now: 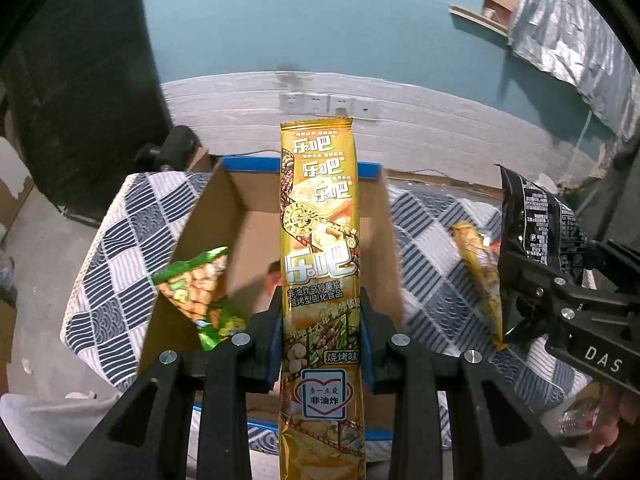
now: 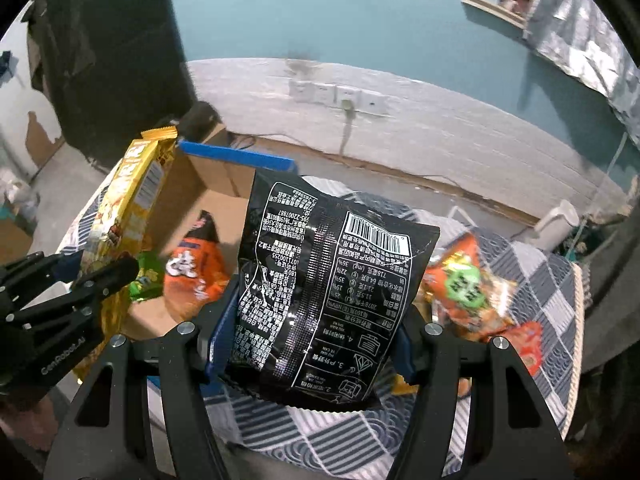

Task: Organize snacks
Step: 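Lift the yellow pack and black bag and carry them over the box, then open the left tool to drop the yellow pack while the right tool drops the black bag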

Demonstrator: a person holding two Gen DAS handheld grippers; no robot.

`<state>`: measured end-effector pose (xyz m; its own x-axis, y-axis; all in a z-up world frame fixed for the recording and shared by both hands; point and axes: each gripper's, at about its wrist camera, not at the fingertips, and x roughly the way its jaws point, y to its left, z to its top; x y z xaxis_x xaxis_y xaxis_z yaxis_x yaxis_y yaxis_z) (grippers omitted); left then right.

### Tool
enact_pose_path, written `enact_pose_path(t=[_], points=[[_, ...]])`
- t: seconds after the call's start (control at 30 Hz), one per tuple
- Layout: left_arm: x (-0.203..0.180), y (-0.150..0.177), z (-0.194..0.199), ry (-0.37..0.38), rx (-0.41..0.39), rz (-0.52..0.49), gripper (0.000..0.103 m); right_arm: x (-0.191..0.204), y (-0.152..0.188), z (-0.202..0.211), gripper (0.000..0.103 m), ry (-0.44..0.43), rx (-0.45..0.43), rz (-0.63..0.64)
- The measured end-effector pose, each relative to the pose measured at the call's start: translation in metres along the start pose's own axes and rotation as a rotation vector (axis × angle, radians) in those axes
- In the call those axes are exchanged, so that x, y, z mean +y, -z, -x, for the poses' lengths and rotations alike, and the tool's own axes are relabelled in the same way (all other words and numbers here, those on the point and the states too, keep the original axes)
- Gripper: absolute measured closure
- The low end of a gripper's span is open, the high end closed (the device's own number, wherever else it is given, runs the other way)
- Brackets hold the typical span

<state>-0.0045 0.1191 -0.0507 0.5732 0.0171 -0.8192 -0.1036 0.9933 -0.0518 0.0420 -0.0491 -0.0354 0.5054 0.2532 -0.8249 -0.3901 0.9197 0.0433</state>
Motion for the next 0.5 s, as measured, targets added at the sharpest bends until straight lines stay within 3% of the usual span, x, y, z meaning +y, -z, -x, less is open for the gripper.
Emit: enact_pose_path(t=[0.5], points=[[0.056,0.006,-0.038,-0.043,0.054,0.097,0.072,0.061,-0.018,-0.062,0.039,-0.081,0.093,0.089]])
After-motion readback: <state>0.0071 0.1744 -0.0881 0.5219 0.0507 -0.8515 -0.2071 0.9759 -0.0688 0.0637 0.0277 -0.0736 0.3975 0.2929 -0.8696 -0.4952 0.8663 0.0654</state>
